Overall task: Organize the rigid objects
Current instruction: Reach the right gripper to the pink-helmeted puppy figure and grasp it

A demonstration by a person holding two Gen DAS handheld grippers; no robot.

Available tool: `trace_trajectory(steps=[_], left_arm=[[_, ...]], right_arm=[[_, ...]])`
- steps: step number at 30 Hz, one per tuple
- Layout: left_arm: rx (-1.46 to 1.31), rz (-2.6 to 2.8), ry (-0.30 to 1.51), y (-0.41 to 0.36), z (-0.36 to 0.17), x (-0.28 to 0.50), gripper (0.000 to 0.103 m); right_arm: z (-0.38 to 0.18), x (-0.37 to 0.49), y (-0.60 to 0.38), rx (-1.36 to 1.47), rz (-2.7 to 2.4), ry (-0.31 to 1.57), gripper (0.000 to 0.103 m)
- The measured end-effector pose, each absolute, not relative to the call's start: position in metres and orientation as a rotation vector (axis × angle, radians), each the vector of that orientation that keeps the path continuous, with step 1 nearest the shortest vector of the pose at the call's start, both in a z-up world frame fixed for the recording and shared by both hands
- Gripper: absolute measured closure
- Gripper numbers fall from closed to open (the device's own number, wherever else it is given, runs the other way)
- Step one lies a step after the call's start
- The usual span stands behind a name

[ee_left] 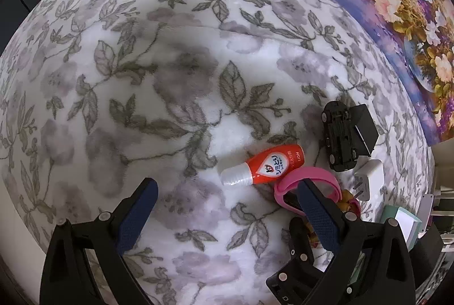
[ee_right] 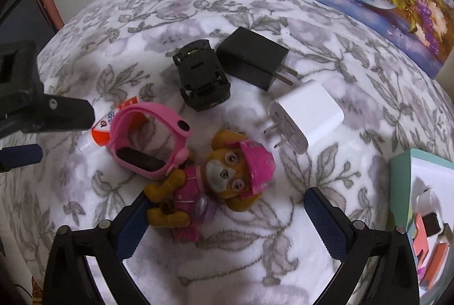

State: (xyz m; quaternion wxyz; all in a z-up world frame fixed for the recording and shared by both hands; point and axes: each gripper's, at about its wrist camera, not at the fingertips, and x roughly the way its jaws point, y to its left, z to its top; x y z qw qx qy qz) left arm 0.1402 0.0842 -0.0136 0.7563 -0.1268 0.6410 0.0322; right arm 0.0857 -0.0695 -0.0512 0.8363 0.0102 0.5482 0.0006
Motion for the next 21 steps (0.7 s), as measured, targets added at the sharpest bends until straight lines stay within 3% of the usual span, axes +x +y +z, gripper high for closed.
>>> trace_trajectory(steps=[8,21], left_arm=[[-0.252,0.062,1.396,0.077,-0.014,0.144,0.004],[-0.242,0.014,1.396,0.06,-0.015,0.147,0.005]], right_arm=[[-0.045,0.096,-0.063,0.033,0.035,1.127,0.026],[-0.04,0.082,-0.098,0.132,0.038,1.111,0.031]])
